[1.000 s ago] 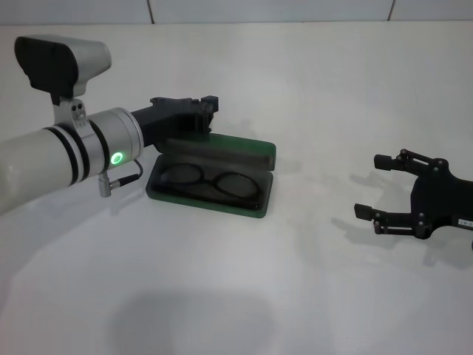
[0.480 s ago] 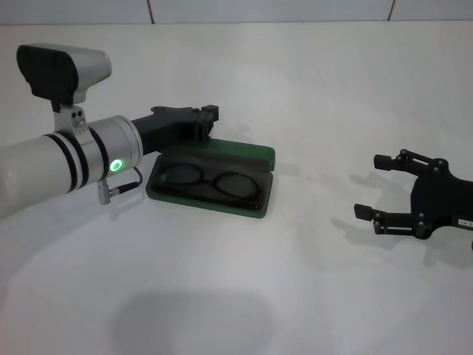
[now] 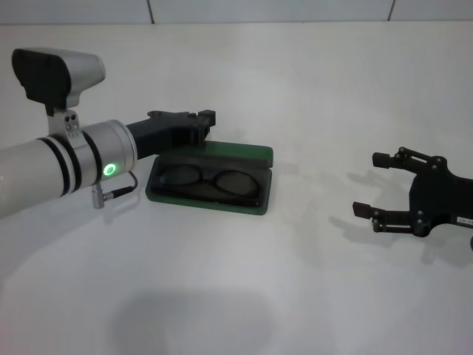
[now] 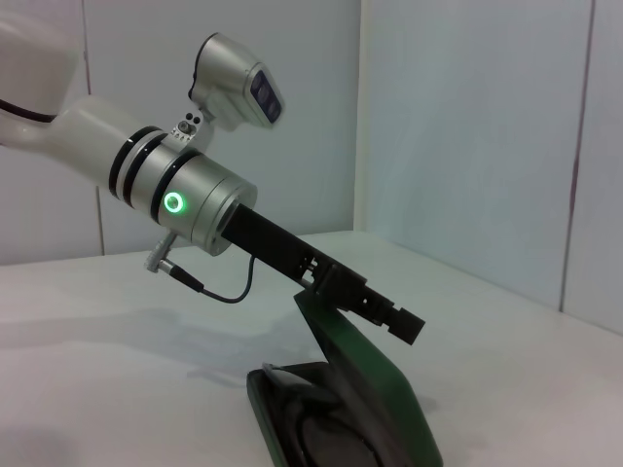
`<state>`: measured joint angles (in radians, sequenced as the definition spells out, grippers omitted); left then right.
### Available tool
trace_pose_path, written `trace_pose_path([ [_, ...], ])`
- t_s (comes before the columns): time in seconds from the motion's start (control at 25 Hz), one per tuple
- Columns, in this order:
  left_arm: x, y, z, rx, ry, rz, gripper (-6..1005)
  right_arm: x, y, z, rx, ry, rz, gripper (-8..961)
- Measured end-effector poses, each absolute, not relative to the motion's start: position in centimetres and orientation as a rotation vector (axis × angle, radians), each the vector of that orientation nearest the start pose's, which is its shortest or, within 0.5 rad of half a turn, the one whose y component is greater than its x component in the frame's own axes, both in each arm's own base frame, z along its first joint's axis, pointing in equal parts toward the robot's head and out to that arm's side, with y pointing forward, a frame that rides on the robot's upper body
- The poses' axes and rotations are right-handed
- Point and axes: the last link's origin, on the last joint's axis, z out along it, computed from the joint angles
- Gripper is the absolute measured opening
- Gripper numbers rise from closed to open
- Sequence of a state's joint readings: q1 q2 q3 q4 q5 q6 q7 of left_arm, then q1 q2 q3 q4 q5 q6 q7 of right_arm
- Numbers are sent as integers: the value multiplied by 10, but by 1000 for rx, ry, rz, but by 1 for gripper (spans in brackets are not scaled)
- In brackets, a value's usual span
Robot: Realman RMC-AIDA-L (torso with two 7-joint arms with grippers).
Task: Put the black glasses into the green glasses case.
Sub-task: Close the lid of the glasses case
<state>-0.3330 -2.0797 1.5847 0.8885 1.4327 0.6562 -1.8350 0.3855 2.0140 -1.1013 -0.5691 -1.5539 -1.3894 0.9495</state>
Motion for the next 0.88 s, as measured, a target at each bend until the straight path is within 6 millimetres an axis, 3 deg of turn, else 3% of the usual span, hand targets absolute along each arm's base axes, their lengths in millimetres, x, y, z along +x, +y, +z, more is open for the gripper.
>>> trace_pose_path([
  [0.88,-260,346,-65,-2294,-1040,-515,4,278,317,-15,-2650,184,658,886],
])
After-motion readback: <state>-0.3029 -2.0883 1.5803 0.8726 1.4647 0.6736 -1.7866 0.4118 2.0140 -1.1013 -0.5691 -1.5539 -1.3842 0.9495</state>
